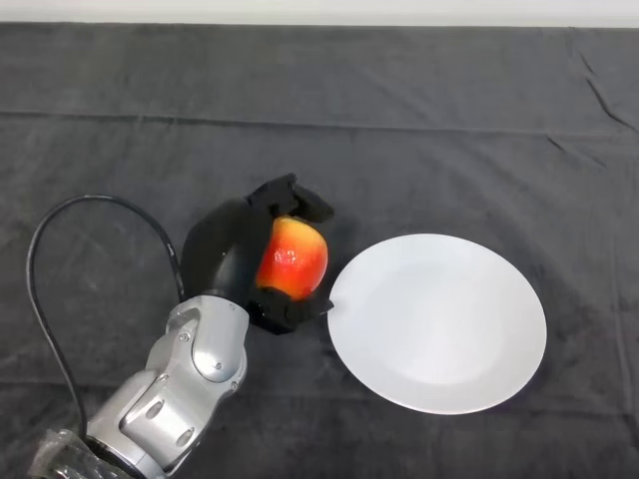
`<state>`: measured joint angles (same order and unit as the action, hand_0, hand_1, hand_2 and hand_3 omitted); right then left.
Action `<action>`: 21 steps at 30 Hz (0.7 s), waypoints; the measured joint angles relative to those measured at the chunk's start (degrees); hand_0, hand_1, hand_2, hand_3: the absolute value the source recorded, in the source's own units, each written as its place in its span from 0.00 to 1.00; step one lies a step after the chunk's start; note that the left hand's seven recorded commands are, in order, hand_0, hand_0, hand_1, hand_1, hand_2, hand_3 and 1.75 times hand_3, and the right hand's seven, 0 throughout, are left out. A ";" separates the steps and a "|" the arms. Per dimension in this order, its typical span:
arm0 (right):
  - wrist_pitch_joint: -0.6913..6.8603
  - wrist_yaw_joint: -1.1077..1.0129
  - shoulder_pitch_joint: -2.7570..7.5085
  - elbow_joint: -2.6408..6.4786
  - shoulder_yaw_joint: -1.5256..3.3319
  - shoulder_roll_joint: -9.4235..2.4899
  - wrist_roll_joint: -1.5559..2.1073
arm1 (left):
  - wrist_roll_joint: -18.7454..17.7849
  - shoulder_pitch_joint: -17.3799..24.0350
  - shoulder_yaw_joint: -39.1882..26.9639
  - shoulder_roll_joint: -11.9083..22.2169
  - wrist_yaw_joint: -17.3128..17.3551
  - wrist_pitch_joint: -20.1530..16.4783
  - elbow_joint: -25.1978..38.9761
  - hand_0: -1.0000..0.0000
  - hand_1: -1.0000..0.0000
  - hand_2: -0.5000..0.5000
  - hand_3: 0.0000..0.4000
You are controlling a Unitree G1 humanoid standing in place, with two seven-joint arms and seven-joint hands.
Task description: Move the apple to the plate
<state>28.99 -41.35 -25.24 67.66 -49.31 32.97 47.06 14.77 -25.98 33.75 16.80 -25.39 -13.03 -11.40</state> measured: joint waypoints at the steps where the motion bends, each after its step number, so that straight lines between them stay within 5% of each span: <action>1: 0.00 0.00 0.00 0.00 0.00 0.00 0.00 | 0.01 -0.07 0.50 -0.55 -0.03 -0.18 0.00 0.00 0.00 0.50 1.00; 21: 0.00 0.00 0.00 0.00 0.00 0.00 0.00 | -2.22 -7.70 13.47 -5.19 -2.83 3.01 -3.41 0.00 0.00 0.50 1.00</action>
<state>28.99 -41.35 -25.24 67.66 -49.31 32.97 47.06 12.55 -33.68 47.22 11.60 -28.22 -10.02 -14.81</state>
